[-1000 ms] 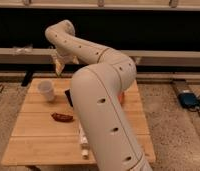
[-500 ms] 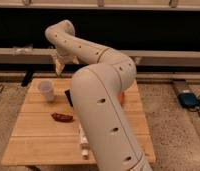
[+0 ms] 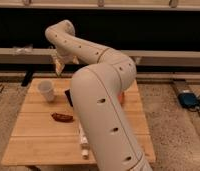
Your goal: Pick up the ceramic cup
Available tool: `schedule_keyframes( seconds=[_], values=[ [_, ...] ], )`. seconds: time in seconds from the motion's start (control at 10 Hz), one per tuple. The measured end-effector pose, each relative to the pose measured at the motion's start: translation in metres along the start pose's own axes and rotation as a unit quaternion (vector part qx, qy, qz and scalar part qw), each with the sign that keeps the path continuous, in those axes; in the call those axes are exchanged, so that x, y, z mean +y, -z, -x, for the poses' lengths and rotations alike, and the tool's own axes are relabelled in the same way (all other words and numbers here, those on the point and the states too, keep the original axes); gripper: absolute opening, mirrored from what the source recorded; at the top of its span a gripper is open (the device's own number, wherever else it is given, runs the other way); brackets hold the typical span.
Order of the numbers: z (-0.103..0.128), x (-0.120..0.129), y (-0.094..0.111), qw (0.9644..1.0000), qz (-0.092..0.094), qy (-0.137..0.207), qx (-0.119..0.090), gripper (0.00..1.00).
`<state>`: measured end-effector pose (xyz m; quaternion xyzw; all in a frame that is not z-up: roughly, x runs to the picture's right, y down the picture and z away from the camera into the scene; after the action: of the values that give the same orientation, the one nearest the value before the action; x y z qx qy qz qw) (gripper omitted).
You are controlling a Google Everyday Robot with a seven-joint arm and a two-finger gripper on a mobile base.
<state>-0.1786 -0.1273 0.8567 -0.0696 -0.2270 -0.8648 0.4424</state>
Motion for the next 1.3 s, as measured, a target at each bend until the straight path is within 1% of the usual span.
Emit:
schedule_keyframes(
  seconds=[0.3,0.5,0.6,0.8,0.9,1.0,1.1,1.3],
  values=[
    [0.0,0.0,0.0,1.0,0.0,0.0,0.0,0.8],
    [-0.002,-0.007,-0.002,0.9999,-0.006,0.011,0.003,0.8],
    [-0.007,-0.016,-0.003,0.9998,-0.011,0.018,0.005,0.8],
    [-0.029,-0.056,-0.01,0.9983,-0.032,0.048,0.005,0.8],
    [-0.039,-0.071,-0.016,0.9974,-0.04,0.059,0.005,0.8],
    [-0.045,-0.085,-0.026,0.9961,-0.049,0.073,-0.003,0.8],
    [-0.045,-0.093,-0.035,0.9951,-0.055,0.082,-0.01,0.8],
    [-0.041,-0.098,-0.054,0.9941,-0.06,0.088,-0.021,0.8]
  ],
)
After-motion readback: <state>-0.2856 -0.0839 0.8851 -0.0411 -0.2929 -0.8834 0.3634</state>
